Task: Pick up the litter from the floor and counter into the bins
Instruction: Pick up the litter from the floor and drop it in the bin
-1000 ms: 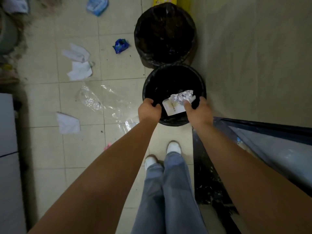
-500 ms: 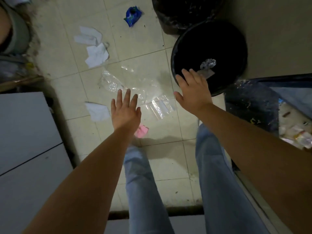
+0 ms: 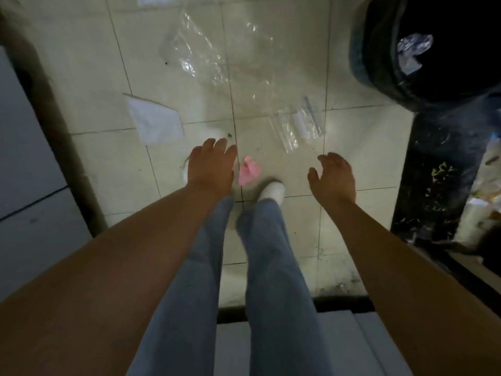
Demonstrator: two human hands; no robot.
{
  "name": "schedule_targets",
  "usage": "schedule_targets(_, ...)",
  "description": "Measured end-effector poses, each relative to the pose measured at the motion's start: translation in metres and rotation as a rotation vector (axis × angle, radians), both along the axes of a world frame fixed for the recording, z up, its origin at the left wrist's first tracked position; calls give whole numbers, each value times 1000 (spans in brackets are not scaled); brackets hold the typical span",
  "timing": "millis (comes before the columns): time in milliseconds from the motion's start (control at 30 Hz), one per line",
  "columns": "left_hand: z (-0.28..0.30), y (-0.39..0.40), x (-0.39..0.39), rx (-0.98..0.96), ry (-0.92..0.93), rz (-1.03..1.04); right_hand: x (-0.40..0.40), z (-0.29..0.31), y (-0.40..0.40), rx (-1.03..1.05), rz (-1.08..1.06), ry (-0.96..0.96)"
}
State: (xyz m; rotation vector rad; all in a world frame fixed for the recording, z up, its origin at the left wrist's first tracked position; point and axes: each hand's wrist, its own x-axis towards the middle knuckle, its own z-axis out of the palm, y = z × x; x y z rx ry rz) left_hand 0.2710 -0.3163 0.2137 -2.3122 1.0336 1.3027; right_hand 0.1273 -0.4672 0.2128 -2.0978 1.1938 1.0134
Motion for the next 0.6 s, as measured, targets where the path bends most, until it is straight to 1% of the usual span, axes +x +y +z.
schedule_targets(100, -62, 11, -15, 37, 73, -79, 3, -65, 25, 63, -15, 30)
schedule_targets(200, -142, 22, -38, 38, 108, -191, 7, -144, 38, 74, 6, 30)
schedule_targets(300, -217, 30, -65, -80, 68, -378, 0, -222, 43, 44, -18, 9)
schedule_targets(367, -262, 31, -81, -200, 73, -431, -13, -265, 43, 36, -18, 20)
schedule_targets(467, -309, 31, -98, -327, 66, -535, -38, -303, 40, 24, 4, -7)
schedule_targets(533, -327, 36, -101, -280, 96, -587, -50, -313, 41, -24, 6, -64)
schedule_targets(600, -337, 41, -96, -281, 161, -579, -57, -317, 42, -86, 29, -92)
